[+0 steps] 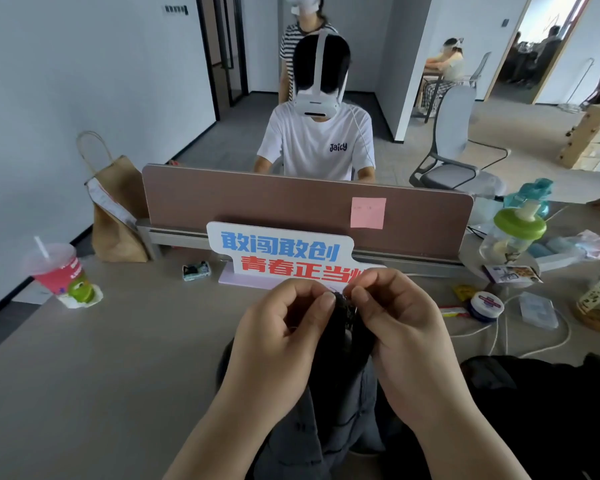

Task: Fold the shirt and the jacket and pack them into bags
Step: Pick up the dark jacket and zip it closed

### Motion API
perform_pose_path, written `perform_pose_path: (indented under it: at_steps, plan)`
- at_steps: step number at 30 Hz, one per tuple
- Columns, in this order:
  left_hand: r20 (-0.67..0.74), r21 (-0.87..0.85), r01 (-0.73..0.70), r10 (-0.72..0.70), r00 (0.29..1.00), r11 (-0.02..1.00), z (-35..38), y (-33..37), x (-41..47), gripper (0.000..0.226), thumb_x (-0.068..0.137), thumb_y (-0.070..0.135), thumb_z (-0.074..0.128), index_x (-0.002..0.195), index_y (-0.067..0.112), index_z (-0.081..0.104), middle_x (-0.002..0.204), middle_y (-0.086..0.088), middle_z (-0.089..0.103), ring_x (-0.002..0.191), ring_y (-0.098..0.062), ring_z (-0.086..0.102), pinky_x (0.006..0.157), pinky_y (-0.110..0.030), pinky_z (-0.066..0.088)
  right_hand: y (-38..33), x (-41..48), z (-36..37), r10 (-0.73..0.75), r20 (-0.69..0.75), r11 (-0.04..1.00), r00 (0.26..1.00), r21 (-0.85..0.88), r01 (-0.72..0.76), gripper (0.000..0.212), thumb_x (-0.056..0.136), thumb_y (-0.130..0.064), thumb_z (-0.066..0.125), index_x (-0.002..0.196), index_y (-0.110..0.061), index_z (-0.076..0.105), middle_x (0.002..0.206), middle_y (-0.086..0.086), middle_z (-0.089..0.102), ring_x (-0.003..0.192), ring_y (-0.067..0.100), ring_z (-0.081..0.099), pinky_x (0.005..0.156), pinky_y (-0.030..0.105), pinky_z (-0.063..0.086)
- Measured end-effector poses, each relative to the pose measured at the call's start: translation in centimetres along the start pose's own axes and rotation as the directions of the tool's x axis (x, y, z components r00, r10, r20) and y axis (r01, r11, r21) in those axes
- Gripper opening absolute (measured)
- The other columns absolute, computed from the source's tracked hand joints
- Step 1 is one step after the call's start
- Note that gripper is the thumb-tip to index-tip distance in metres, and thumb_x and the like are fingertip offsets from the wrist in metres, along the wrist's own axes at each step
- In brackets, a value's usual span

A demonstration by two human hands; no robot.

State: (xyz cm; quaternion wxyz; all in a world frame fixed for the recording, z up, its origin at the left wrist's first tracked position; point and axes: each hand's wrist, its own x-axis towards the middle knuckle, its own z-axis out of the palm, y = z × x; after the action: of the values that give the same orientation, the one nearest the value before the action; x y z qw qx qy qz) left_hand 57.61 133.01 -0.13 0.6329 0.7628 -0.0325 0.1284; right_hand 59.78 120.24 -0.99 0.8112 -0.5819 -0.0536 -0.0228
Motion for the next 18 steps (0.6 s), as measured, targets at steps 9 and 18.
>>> perform_pose_path:
  at_steps: [9,18]
  plan:
    - [0.027,-0.076,0.183,-0.181,0.983,0.98,0.7,-1.8,0.0,0.013,0.079,0.028,0.058,0.077,0.029,0.071,0.072,0.003,0.071,0.066,-0.006,0.063,0.063,-0.019,0.046,0.6,0.5,-0.1,-0.023,-0.254,1.0,0.967,0.011,0.026,0.022,0.088,0.008,0.054,0.079,-0.011,0.061,0.076,0.006,0.061,0.075,0.018,0.051,0.073,0.029,0.041]
    - [0.182,-0.017,0.18,-0.174,0.968,0.984,1.0,-1.7,0.3,0.01,0.081,0.029,0.069,0.086,0.033,0.077,0.08,0.018,0.075,0.078,0.003,0.07,0.069,-0.012,0.049,1.0,0.6,0.2,-0.097,-0.267,0.989,0.959,-0.136,0.062,0.023,0.089,0.008,0.054,0.078,-0.011,0.061,0.075,0.004,0.061,0.074,0.018,0.055,0.075,0.034,0.043]
